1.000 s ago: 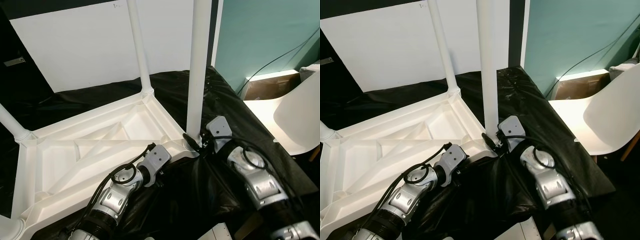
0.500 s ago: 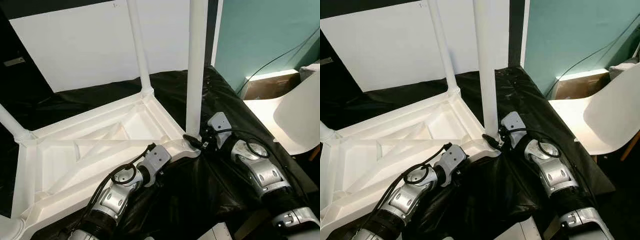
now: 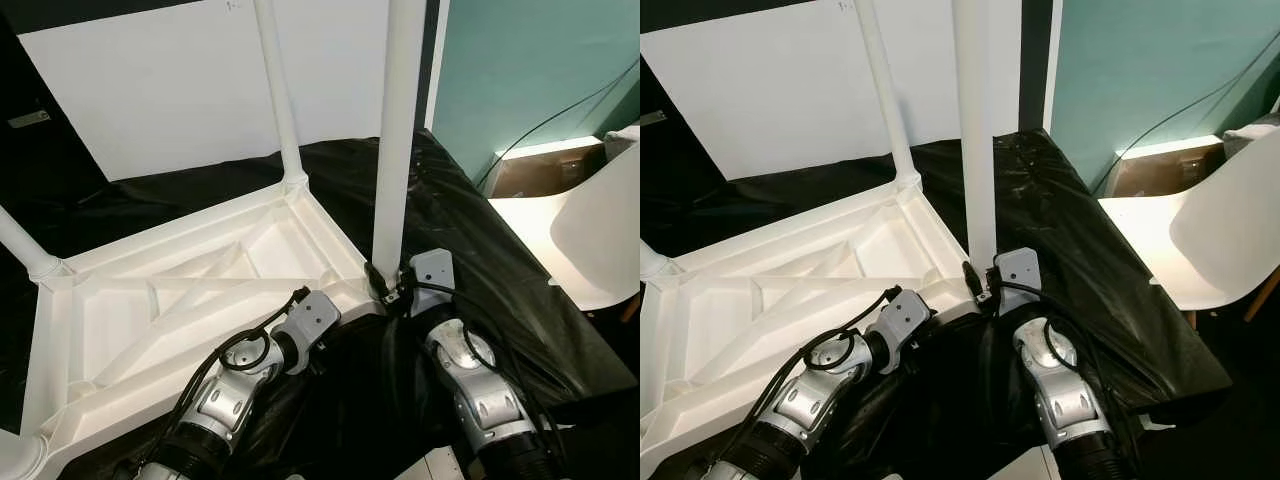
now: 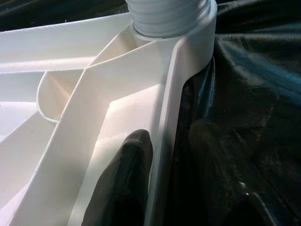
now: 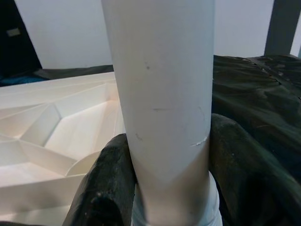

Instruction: Building children table

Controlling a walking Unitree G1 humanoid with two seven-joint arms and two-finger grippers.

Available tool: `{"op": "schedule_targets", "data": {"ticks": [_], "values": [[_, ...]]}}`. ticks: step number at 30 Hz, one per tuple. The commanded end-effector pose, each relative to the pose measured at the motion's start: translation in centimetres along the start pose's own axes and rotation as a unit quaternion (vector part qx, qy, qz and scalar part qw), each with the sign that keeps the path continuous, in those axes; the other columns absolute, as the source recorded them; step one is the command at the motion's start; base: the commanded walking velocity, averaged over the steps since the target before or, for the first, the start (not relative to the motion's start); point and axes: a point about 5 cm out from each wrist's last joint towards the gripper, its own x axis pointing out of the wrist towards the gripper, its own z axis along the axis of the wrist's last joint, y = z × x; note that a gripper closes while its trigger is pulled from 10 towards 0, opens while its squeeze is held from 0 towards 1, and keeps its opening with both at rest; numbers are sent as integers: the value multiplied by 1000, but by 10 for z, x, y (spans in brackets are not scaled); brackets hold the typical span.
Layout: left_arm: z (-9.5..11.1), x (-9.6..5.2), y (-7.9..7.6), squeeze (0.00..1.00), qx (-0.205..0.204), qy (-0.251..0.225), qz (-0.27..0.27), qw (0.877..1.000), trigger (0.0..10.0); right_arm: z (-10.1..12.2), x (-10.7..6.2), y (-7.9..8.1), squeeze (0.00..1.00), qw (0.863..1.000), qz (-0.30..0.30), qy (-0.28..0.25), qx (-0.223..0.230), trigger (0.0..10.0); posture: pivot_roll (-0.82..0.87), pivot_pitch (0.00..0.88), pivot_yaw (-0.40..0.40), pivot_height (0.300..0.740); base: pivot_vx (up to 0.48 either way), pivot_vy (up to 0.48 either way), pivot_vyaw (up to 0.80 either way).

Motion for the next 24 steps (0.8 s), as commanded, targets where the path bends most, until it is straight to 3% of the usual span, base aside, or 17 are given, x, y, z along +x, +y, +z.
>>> {"op": "schedule_targets", "data": {"ticks": [1,2,5,6,9,10,11,14,18,24], "values": [[-52,-6,-29,0,-34,111,-81,990,10000,8,4,-14,0,999,-46,-18,0,706,-54,0,87,740,0,0,0],[-52,-8,-28,0,-35,113,-78,990,10000,6,7,-16,0,998,-55,-9,-8,10000,-53,0,86,740,0,0,0],[-53,-8,-27,0,-35,114,-78,990,10000,7,7,-16,0,999,-46,-10,-8,10000,-57,0,87,740,0,0,0],[-54,-9,-27,0,-34,115,-77,990,10000,7,9,-17,1000,999,-34,-13,-1,10000,-59,0,86,740,0,0,0],[-54,-9,-27,0,-34,115,-76,990,10000,8,10,-17,1000,1000,-18,-14,6,10000,-60,0,86,740,0,0,0],[-53,-7,-27,0,-34,114,-77,990,10000,11,13,-21,1000,999,30,-23,-6,10000,-73,0,84,740,0,0,0],[-52,-6,-28,0,-33,113,-79,990,10000,13,15,-25,0,998,59,-28,-23,10000,-77,0,83,740,0,0,0],[-51,-3,-30,0,-30,112,-83,990,10000,15,17,-37,0,992,106,-33,-61,10000,-82,0,80,740,0,0,0],[-51,-3,-30,0,-30,112,-83,990,10000,15,18,-39,0,989,133,-27,-65,10000,-84,0,78,740,0,0,0],[-50,-1,-28,0,-29,109,-77,991,10000,0,21,-52,0,971,227,39,-57,10000,-72,0,61,740,0,0,0]]}}
